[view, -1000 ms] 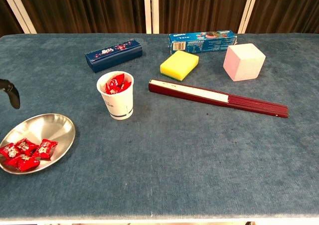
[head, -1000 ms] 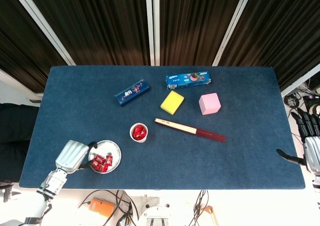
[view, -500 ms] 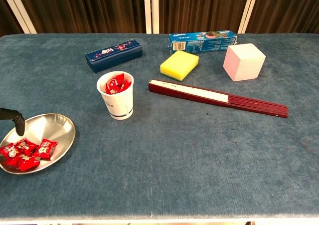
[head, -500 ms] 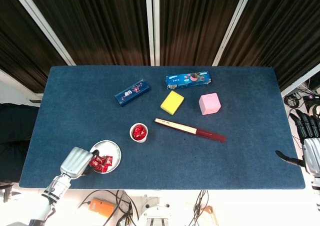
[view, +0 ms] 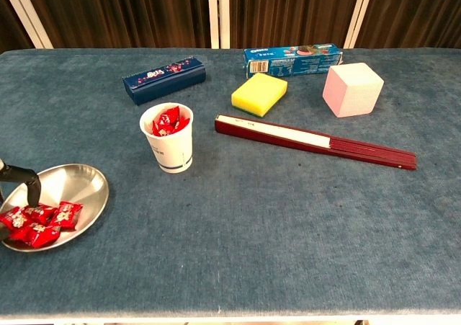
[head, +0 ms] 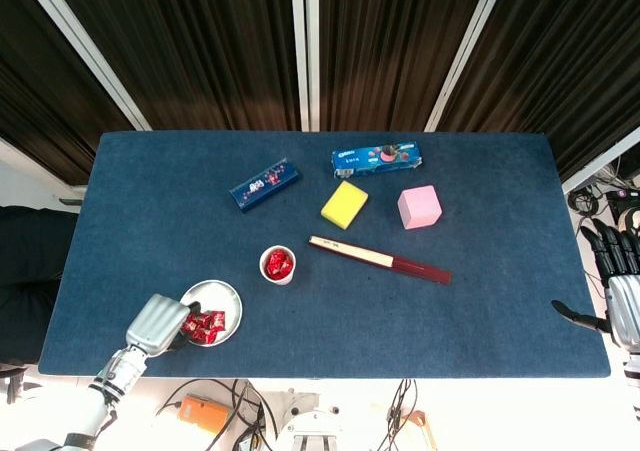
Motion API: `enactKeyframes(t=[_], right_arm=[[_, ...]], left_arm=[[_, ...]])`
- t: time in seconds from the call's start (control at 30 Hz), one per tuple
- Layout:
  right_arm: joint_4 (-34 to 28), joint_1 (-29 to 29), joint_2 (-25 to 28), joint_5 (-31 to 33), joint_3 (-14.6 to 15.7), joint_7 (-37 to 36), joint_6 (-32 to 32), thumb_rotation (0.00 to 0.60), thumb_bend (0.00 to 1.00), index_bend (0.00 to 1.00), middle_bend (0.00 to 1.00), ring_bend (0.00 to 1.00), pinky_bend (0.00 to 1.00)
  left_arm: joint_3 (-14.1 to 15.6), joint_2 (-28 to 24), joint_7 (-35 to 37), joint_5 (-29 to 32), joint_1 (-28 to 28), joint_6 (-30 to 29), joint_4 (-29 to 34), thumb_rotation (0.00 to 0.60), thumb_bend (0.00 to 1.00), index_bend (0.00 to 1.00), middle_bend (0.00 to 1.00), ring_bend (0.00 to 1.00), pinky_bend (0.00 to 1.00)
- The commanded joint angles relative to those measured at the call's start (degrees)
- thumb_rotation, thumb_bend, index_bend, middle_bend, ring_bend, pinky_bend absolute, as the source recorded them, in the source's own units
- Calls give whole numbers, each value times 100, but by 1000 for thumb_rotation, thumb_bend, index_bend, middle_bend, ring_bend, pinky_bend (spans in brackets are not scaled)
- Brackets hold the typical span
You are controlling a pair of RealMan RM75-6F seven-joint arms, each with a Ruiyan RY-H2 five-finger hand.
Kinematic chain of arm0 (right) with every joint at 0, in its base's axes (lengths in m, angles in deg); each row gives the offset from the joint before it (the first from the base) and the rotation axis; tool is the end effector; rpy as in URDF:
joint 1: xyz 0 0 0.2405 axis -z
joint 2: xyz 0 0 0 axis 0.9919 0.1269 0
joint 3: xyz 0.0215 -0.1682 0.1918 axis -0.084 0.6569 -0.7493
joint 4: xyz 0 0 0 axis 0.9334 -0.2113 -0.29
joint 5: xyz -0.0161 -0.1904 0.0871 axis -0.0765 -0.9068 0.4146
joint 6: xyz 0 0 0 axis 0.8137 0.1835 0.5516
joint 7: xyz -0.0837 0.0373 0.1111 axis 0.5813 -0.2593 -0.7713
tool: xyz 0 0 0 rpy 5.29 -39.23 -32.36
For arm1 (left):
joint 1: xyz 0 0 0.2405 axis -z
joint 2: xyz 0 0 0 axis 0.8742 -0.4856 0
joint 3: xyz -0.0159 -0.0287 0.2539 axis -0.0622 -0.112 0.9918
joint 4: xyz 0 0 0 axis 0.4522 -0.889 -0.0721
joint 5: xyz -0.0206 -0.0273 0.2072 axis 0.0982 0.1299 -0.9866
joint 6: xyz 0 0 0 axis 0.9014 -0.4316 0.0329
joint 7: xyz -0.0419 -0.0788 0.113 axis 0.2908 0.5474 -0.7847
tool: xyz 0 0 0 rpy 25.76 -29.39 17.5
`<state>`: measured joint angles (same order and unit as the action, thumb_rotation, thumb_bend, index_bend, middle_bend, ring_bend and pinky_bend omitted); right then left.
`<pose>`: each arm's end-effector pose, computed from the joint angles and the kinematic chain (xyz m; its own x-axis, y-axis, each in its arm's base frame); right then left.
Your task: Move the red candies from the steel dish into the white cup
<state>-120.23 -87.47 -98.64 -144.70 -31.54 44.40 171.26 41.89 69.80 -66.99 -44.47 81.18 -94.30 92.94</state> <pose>-0.2965 -0.1893 0.2059 0.3200 0.1020 0.9419 -0.9415 -0.0772 0.3282 -0.2550 0.1922 0.0172 0.6359 0.3417 0.6920 0.7652 -0.3959 -0.5077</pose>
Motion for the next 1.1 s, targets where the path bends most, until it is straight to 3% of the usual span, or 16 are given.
enactKeyframes(t=[0.03,0.23,0.47,0.6,0.77,0.9,1.1], right_arm=[[6,-1,0,10,2,-2,-12,600,120,0,6,0,10],[25,2,-4,29,7,-18,-27,600,120,0,6,0,12],[20,2,-2,7,1,-23,0,600,120,0,6,0,13],[6,4,3,-18,0,-15,24,600,119,0,6,0,13],[3,11,2,-30,4,-26,40,600,120,0,6,0,13],[41,42,1,4,7,-62,63,600,120,0,6,0,13],[110,90,4,79,12,-132,74,600,120,0,6,0,13]], left_arm=[[-26,25,-18,49,32,94,1,600,268,462,932,875,898],[-91,75,-77,107,65,180,-38,600,371,565,932,875,898],[-293,-49,47,-132,131,-42,295,600,387,582,932,876,898],[-572,-157,264,-289,268,-176,633,600,384,582,932,876,898],[-1129,-164,515,-233,635,-90,980,600,382,581,932,876,898],[-1583,-11,649,167,1058,308,1072,600,379,582,932,876,898],[-2009,380,654,897,1589,804,838,600,373,581,932,875,898]])
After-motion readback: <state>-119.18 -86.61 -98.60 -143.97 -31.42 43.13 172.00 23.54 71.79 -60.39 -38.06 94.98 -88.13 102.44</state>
